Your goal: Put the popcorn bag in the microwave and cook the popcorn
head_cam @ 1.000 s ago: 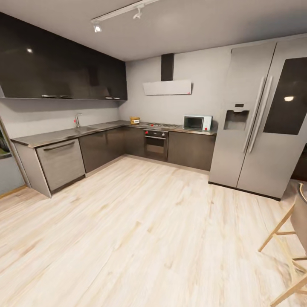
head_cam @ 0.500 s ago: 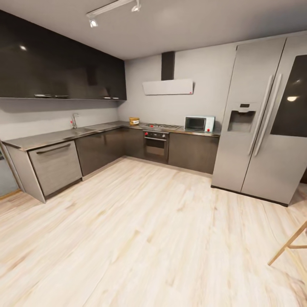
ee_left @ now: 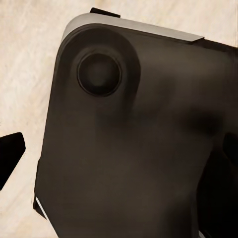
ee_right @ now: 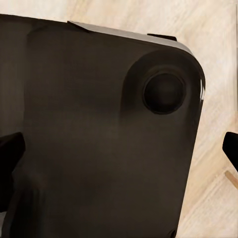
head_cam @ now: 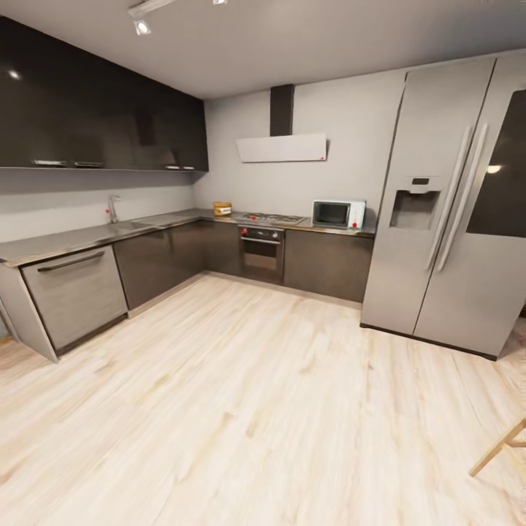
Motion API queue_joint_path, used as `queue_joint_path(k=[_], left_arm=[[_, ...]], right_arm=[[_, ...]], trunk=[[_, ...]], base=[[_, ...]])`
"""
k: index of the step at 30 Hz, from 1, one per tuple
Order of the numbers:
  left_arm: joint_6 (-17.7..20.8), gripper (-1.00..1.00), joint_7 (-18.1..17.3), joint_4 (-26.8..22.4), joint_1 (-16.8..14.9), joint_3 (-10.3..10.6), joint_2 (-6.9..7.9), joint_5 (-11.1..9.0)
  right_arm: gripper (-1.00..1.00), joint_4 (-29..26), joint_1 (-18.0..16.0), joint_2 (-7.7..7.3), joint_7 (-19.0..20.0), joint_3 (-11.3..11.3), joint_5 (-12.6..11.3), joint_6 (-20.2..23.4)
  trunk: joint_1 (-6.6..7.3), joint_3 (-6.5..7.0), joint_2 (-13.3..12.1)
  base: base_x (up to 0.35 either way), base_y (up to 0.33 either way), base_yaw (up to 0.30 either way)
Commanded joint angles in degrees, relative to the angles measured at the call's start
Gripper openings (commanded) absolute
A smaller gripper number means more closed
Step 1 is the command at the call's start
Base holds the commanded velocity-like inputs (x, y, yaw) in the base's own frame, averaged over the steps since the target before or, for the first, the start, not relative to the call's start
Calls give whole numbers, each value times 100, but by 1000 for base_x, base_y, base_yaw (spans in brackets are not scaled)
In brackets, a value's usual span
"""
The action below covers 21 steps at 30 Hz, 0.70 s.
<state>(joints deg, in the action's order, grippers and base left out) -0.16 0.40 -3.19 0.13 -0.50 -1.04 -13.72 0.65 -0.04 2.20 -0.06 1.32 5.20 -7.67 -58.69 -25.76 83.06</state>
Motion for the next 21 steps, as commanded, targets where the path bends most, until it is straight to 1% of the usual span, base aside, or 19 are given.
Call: queue_joint_path(k=[1,8,10,21], left_arm=[[-2,100,4,-6,1,-1,-1,-32],[-2,100,4,-6,1,-3,-1,-25],[-2,100,4,-6,2,-3,-1,-25],[16,100,4,9,1,5,1,-34]], right_arm=[[100,6,-1,-5,-3,4,44,-20],[100,7,-5,-5,-3,0,43,-18],[100,8,-3,-5,-3,4,46,-20],[100,8,-2,-9,-3,8,62,-23]], trunk=[[-3,-4,2],[-3,-4,2],[-3,-4,2],[-3,-4,2]], base=[[323,0,-264],[322,0,-279],[322,29,-192],[322,88,-15]])
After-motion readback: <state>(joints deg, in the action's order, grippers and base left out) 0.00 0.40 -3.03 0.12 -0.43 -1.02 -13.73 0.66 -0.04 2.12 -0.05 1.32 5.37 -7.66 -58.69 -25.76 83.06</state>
